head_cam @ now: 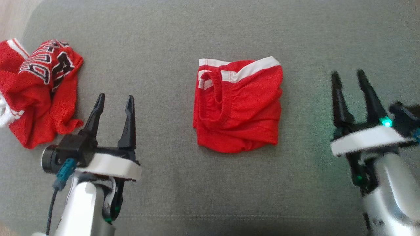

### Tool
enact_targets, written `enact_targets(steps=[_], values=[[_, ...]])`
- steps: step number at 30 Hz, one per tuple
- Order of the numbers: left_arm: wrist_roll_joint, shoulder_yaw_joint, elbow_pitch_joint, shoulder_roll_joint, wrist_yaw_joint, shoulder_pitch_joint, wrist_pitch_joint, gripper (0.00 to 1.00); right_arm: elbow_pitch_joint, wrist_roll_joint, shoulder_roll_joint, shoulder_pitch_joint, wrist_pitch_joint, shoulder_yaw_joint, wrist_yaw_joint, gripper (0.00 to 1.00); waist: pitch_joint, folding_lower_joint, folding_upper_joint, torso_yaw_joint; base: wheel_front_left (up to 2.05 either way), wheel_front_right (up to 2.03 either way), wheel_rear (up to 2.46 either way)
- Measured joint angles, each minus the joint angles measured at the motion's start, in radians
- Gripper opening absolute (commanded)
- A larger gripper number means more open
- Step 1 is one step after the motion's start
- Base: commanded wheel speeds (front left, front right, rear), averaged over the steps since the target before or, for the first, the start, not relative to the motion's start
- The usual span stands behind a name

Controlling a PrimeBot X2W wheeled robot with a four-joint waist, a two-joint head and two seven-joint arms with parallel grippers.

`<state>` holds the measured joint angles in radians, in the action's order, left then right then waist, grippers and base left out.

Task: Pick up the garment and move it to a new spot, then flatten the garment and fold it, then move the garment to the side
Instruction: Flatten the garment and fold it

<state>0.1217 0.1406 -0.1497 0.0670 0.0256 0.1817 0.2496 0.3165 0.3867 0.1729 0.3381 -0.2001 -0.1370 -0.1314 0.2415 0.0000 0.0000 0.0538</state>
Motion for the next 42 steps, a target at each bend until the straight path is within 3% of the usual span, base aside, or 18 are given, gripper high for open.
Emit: enact_targets(steps=[6, 18, 30, 42], values=[[0.001, -0.025, 0.009, 0.01, -0.009, -0.031, 0.0, 1.0, -0.166, -0.08, -0.038, -0.151, 0.088, 0.131, 0.0, 1.0, -0.035, 0.0, 0.0, -0.021, 0.0, 0.0, 0.0], [0.004, -0.024, -0.013, 0.021, -0.023, -0.145, 0.0, 1.0, -0.333, -0.171, -0.099, -0.36, 0.19, 0.156, 0.0, 1.0, -0.155, 0.0, 0.0, -0.043, 0.0, 0.0, 0.0], [0.005, -0.021, 0.01, 0.028, -0.044, -0.226, -0.025, 1.0, -0.397, -0.195, -0.115, -0.459, 0.237, 0.171, 0.0, 1.0, -0.24, -0.0001, 0.0, -0.058, 0.0, 0.0, 0.0], [0.005, -0.017, 0.029, 0.041, -0.053, -0.234, -0.038, 1.0, -0.405, -0.195, -0.124, -0.46, 0.246, 0.165, 0.0, 1.0, -0.237, -0.0001, 0.0, -0.062, 0.0, 0.0, 0.0]])
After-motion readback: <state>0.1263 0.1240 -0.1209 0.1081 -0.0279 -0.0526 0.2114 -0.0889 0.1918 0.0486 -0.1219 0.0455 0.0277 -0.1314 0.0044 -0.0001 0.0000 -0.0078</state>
